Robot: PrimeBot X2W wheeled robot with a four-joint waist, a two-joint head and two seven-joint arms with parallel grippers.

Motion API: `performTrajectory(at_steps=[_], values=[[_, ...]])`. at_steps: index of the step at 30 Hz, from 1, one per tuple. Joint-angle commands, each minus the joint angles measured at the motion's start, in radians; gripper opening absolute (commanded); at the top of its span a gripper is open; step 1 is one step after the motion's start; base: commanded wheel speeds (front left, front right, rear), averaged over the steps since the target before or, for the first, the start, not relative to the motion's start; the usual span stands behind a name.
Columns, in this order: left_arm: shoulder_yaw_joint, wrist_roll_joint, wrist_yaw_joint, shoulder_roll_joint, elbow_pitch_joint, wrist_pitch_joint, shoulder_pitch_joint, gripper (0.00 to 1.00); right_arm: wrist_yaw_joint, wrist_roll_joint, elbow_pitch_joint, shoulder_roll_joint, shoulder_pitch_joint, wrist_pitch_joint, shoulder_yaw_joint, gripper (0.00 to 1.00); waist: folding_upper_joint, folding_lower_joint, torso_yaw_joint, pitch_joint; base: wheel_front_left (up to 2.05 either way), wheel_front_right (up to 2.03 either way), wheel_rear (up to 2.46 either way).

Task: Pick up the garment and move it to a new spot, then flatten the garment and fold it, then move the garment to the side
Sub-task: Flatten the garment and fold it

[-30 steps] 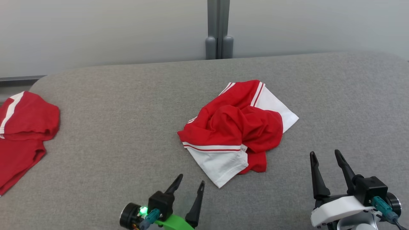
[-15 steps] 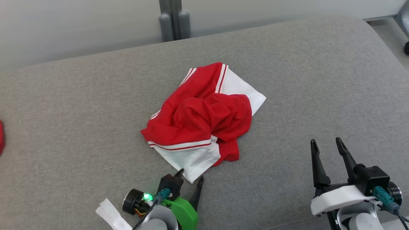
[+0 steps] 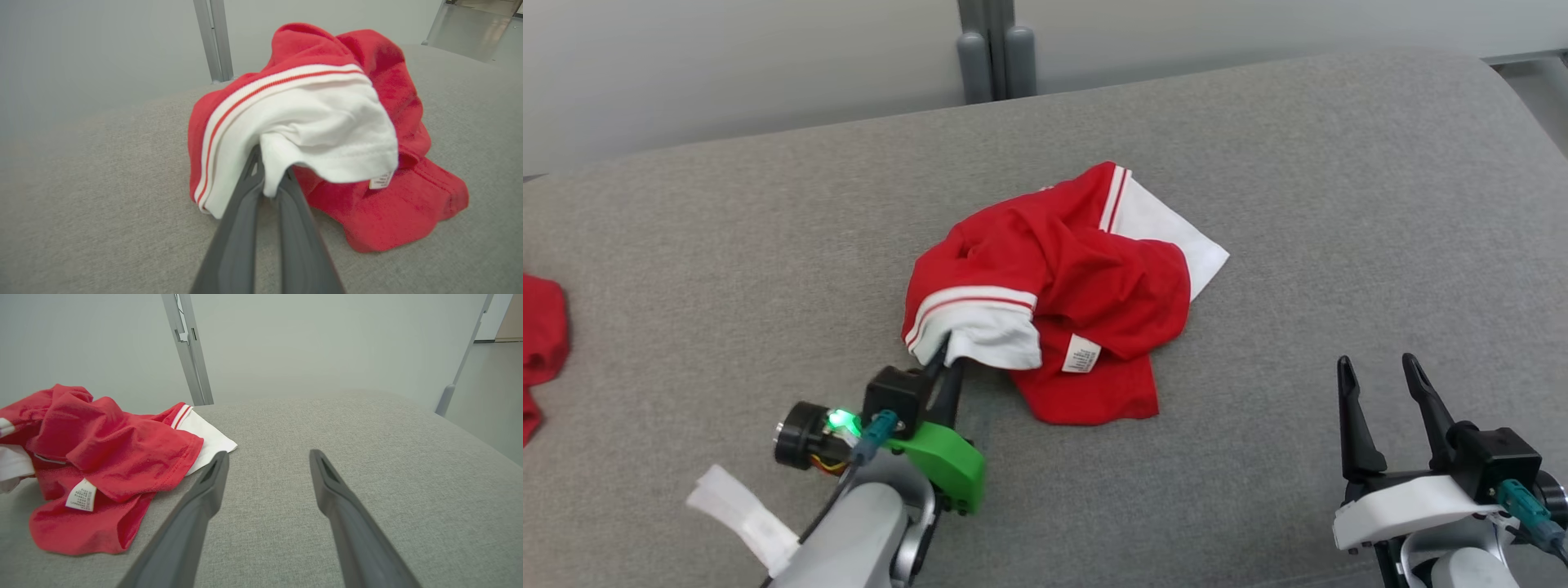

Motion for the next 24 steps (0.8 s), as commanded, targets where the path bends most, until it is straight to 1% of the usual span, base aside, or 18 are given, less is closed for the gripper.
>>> performTrajectory(at_steps=[1, 5, 7, 10, 12, 15, 17, 20, 24], values=[[0.025, 0.024, 0.014, 0.031, -0.044, 0.000, 0.020, 0.00, -0.002, -0.004, -0.004, -0.003, 0.013, 0.000, -0.006, 1.00, 0.0000, 0.0000, 0.058, -0.037, 0.00, 0.00, 0.00], [0.084, 0.043, 0.037, 0.096, -0.149, 0.000, 0.041, 0.00, -0.002, -0.002, 0.002, -0.003, 0.016, 0.000, -0.002, 1.00, 0.0000, 0.0000, 0.097, -0.058, 0.00, 0.00, 0.00], [0.112, 0.043, 0.049, 0.124, -0.174, 0.000, 0.060, 0.00, -0.002, -0.001, 0.005, -0.003, 0.019, 0.000, 0.002, 1.00, 0.0000, 0.0000, 0.108, -0.066, 0.00, 0.00, 0.00], [0.153, 0.037, 0.070, 0.160, -0.179, -0.001, 0.090, 0.00, -0.002, 0.002, 0.007, -0.003, 0.022, 0.000, 0.013, 1.00, 0.0000, 0.0000, 0.116, -0.071, 0.00, 0.00, 0.00], [0.173, 0.028, 0.080, 0.178, -0.158, -0.001, 0.114, 0.00, -0.002, 0.001, 0.009, -0.003, 0.024, 0.000, 0.019, 1.00, 0.0000, 0.0000, 0.117, -0.070, 0.00, 0.00, 0.00], [0.207, 0.003, 0.079, 0.182, -0.106, -0.001, 0.149, 0.00, -0.002, -0.010, 0.013, -0.003, 0.031, 0.000, 0.023, 1.00, 0.0000, 0.0000, 0.116, -0.063, 0.00, 0.00, 0.00], [0.226, -0.008, 0.079, 0.173, -0.076, -0.001, 0.164, 0.00, -0.002, -0.015, 0.014, -0.003, 0.030, 0.000, 0.023, 1.00, 0.0000, 0.0000, 0.112, -0.058, 0.00, 0.00, 0.00], [0.250, -0.020, 0.071, 0.149, -0.031, -0.001, 0.185, 0.00, -0.002, -0.021, 0.016, -0.003, 0.026, 0.000, 0.024, 1.00, 0.0000, 0.0000, 0.106, -0.051, 0.00, 0.00, 0.00], [0.267, -0.010, 0.056, 0.113, 0.016, -0.001, 0.202, 0.00, -0.002, -0.028, 0.018, -0.003, 0.022, 0.000, 0.025, 1.00, 0.0000, 0.0000, 0.103, -0.047, 0.00, 0.00, 0.00]])
